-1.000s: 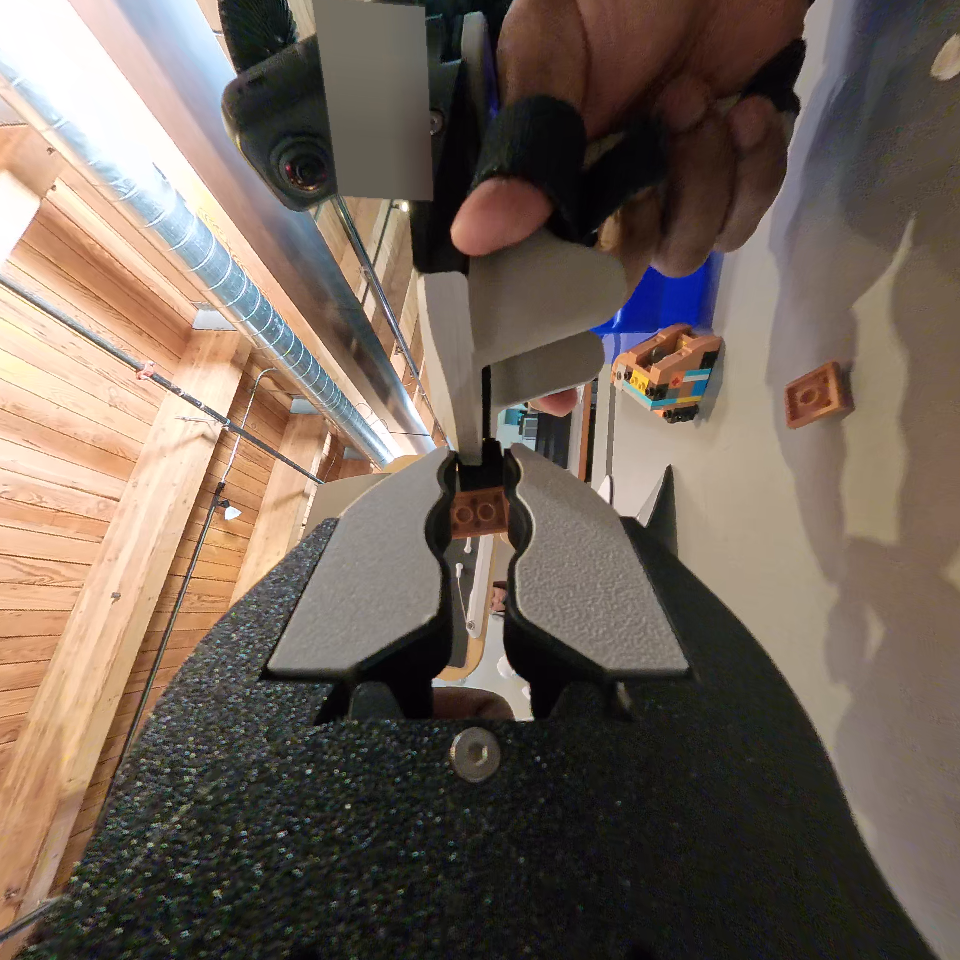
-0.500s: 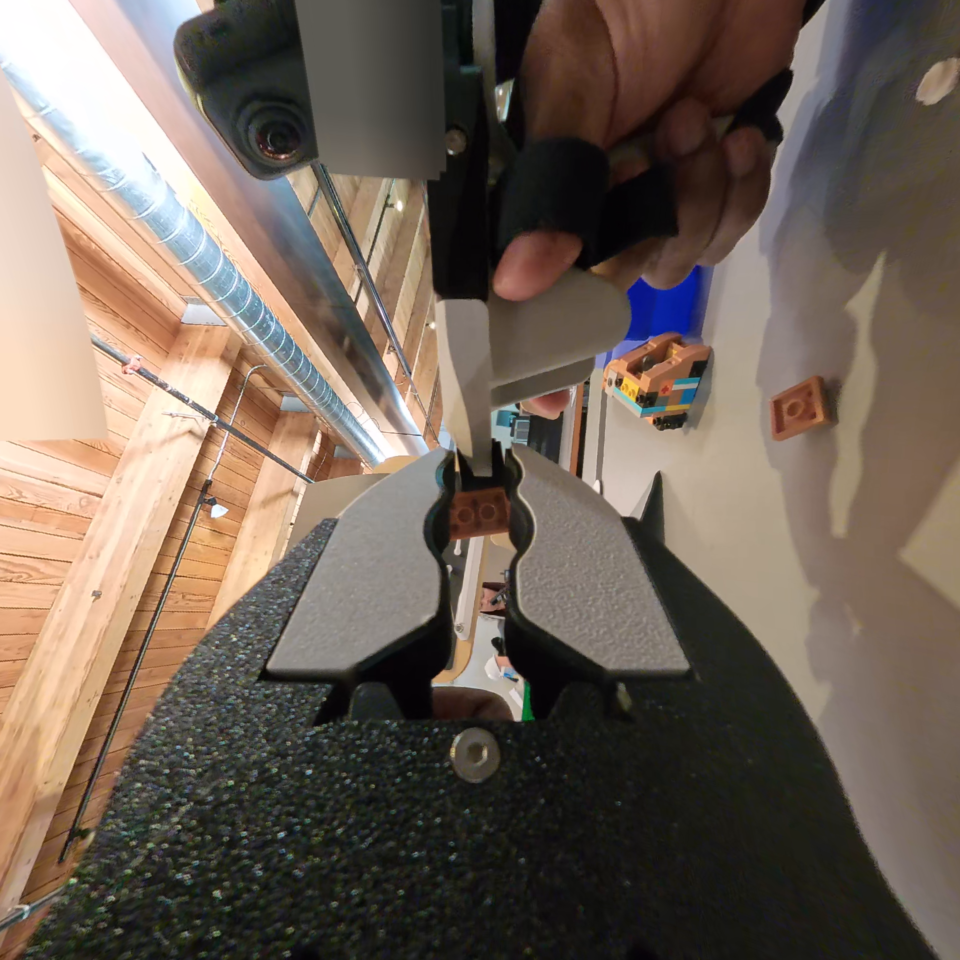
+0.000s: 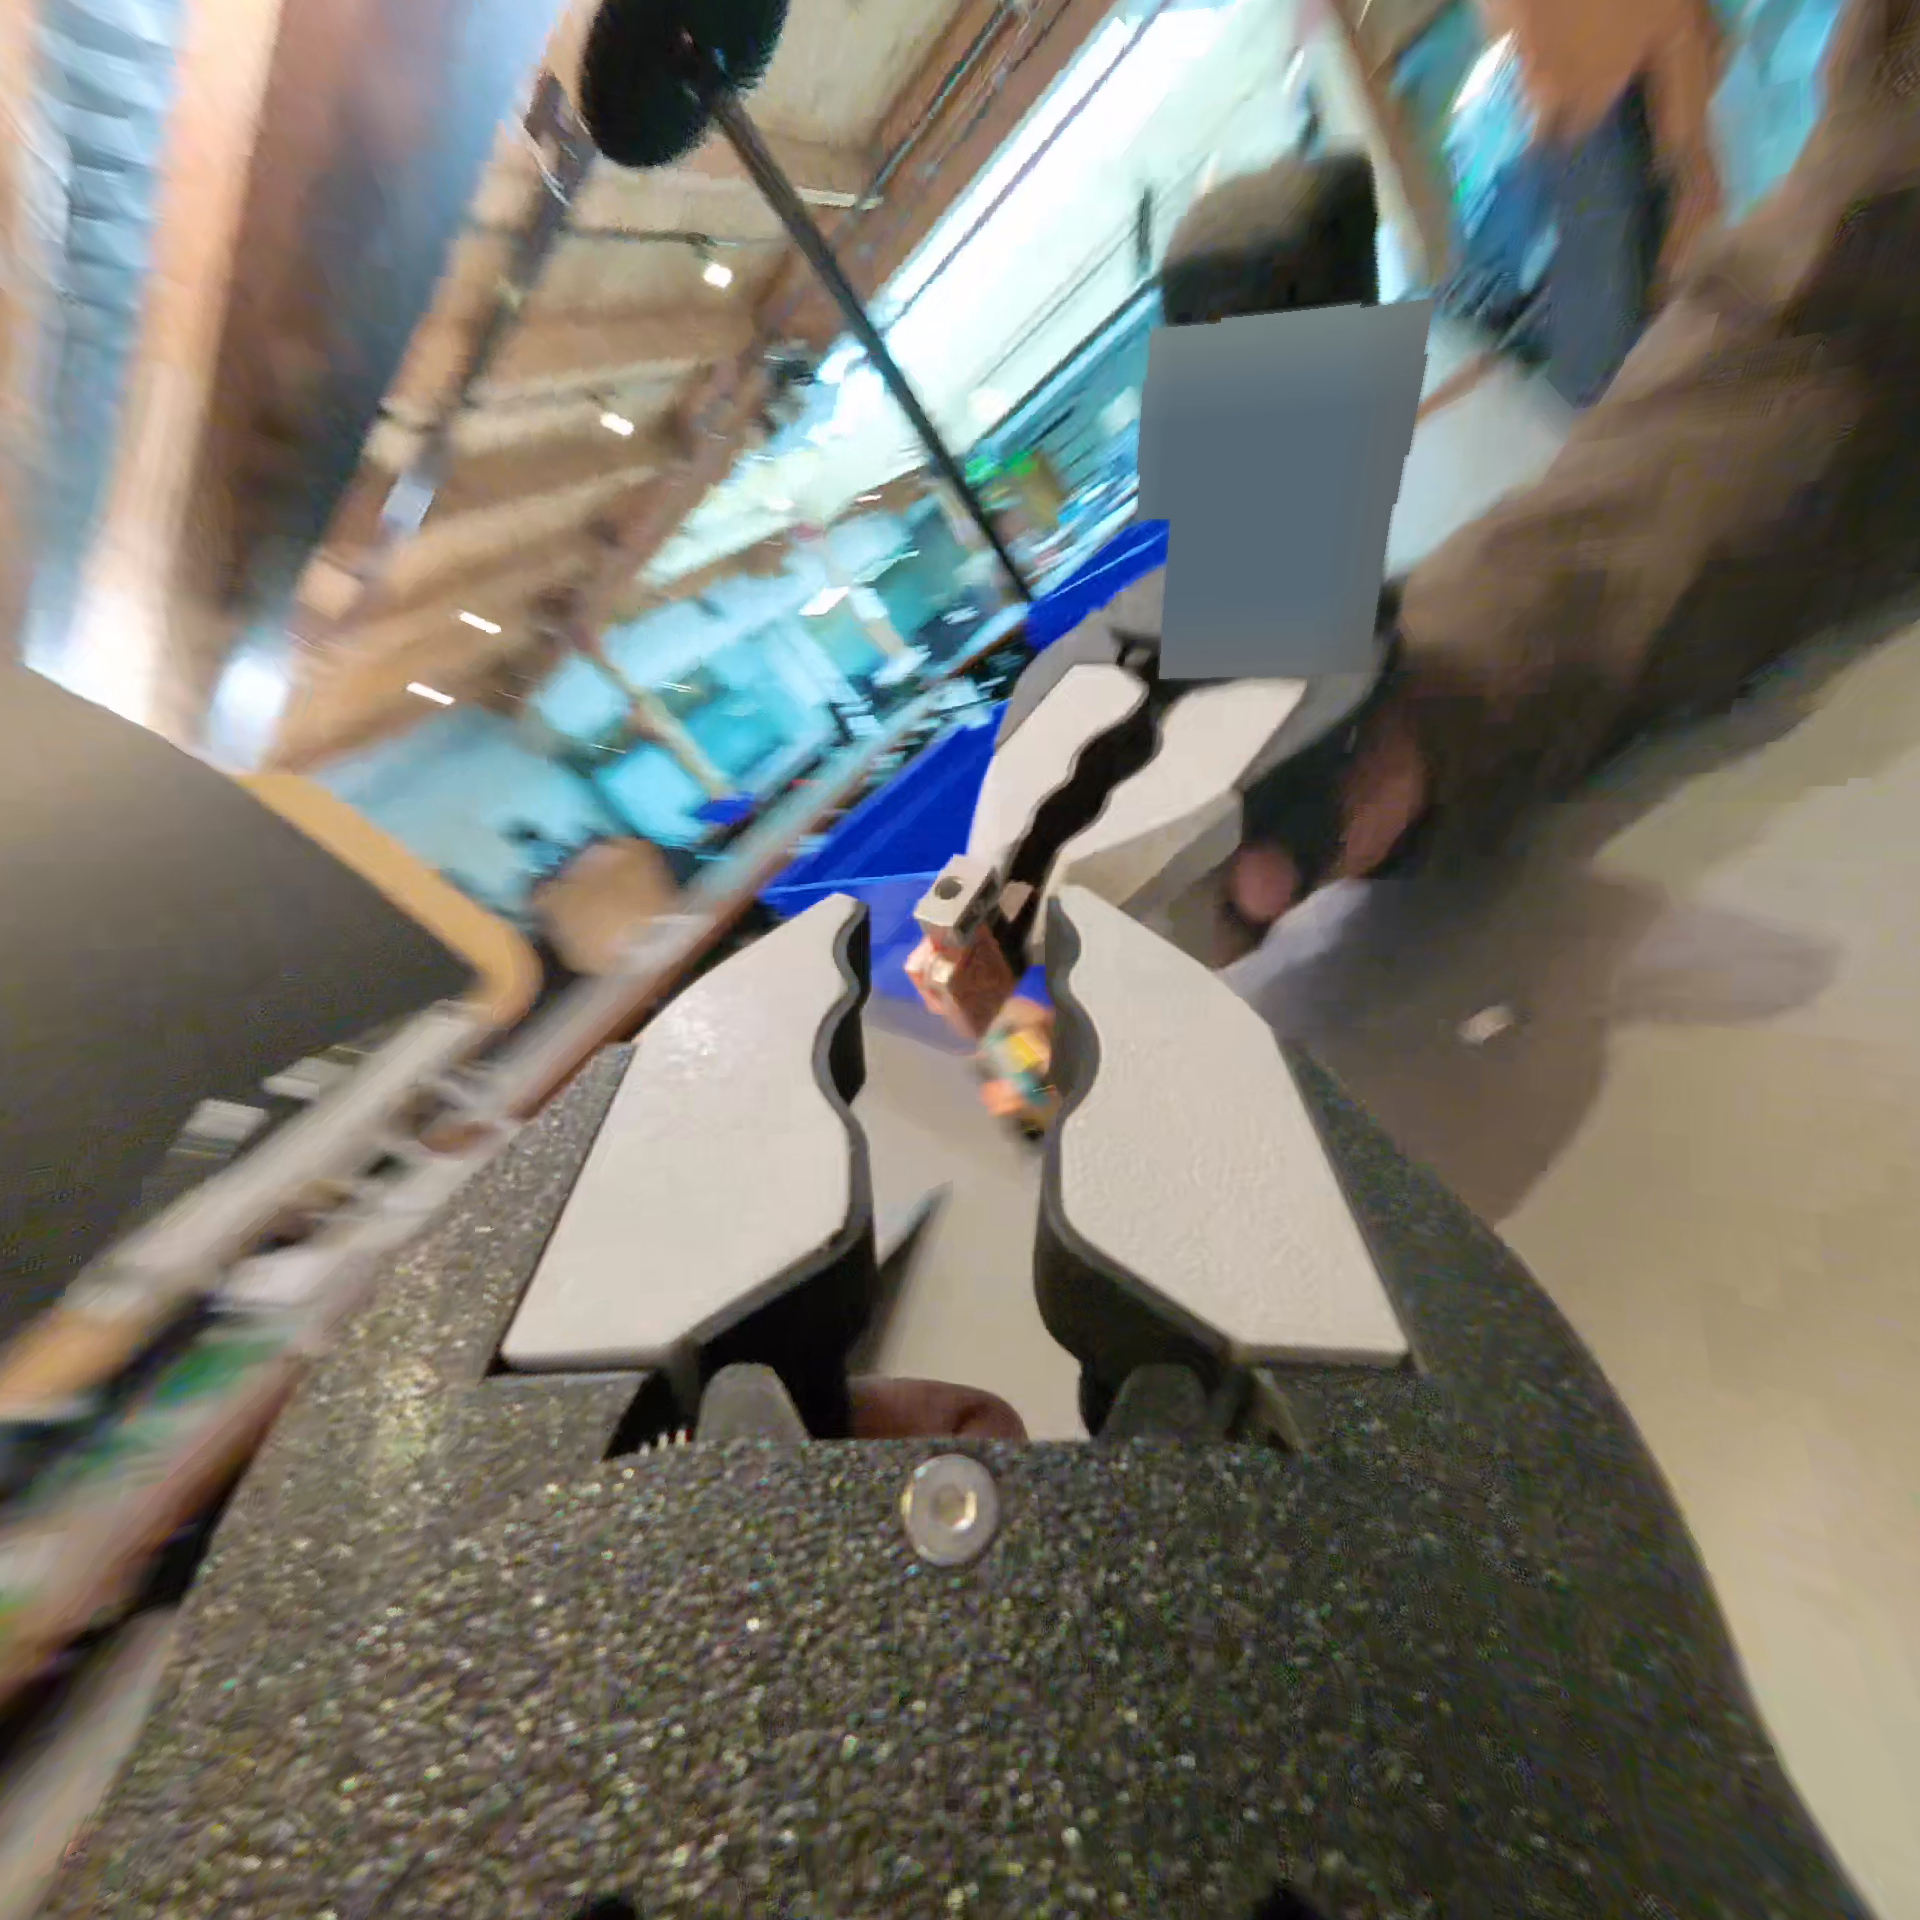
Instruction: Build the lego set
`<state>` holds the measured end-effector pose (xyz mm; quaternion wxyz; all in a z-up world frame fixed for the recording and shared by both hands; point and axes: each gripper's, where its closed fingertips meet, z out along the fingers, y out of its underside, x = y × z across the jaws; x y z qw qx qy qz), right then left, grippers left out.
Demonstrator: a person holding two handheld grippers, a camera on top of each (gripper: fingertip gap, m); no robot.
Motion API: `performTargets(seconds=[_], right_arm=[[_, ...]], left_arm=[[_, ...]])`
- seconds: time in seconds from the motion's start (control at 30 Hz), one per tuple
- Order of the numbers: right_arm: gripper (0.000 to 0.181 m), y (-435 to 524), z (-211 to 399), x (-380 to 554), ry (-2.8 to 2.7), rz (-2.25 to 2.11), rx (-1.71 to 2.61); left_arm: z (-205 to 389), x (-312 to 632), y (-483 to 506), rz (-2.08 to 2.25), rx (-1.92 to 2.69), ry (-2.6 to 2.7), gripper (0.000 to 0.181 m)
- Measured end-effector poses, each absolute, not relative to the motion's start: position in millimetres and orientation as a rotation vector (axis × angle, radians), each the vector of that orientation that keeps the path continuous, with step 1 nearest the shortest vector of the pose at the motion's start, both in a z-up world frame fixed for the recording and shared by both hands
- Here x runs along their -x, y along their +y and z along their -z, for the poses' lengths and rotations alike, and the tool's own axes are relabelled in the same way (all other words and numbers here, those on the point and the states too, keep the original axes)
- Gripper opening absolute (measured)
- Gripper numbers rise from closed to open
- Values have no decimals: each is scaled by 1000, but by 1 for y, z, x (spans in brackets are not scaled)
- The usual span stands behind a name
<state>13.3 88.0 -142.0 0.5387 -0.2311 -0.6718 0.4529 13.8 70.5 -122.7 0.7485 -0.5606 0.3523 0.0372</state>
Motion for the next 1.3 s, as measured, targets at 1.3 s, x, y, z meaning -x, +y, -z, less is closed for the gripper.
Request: performTargets(seconds=[1.3], right_arm=[[26, 69, 159, -22, -1585, -547, -5]], left_arm=[[167, -34, 59, 710, 1500, 763, 39]])
